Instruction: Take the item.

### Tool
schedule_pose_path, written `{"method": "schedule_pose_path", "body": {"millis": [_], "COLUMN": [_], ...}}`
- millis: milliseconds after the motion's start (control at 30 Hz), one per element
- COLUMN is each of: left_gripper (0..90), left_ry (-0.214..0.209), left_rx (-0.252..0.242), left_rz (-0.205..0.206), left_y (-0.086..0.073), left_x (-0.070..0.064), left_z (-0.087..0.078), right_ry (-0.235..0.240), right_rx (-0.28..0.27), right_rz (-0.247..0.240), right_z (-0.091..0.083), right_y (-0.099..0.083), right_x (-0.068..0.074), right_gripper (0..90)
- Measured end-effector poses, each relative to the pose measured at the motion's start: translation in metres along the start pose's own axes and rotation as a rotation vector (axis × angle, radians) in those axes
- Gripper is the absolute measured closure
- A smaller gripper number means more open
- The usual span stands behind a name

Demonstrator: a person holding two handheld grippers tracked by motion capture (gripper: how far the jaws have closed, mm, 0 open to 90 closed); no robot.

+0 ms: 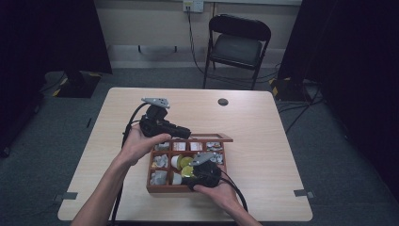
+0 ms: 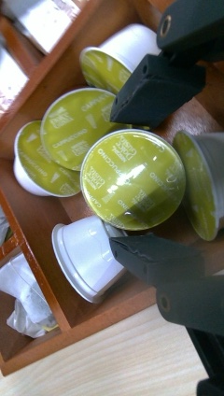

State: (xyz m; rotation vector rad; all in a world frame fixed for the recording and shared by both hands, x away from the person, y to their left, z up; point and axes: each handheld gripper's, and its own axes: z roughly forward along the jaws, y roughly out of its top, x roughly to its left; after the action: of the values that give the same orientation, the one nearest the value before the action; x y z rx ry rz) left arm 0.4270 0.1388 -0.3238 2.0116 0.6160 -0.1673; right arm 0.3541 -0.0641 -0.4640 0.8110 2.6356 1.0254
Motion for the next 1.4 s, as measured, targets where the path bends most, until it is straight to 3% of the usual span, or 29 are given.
{"method": "schedule_pose_path", "body": {"millis": [100,233,300,633,1400], "left_gripper": [81.7,81.7,81.7,81.7,81.7], "left_ry": [0.001,0.000,0.002,0.002,0.007], "left_rx": [0.001,0.001,0.000,0.001,-0.010], "left_rz": [0.002,0.001,0.002,0.002,-0.004], "left_y": [0.000,0.000,0.000,0.000,-0.001], "left_x": [0.000,0.000,0.000,-0.001,-0.001], "left_z": [0.000,0.000,0.000,0.000,0.000], "right_ry": [0.006,0.006,-0.028,-0.029,-0.009], "right_rx": [0.013,0.016,0.038,0.036,-0.077], "right_rz": [0.034,0.034,-0.007,0.004,0.032], "right_z": [0.003,0.006,0.007,0.007,-0.007], "right_y": [0.000,0.000,0.000,-0.001,-0.001], "right_x": [0.000,0.000,0.004,0.004,0.002], "right_gripper": [34.6,36.0,39.2,39.8,40.0]}}
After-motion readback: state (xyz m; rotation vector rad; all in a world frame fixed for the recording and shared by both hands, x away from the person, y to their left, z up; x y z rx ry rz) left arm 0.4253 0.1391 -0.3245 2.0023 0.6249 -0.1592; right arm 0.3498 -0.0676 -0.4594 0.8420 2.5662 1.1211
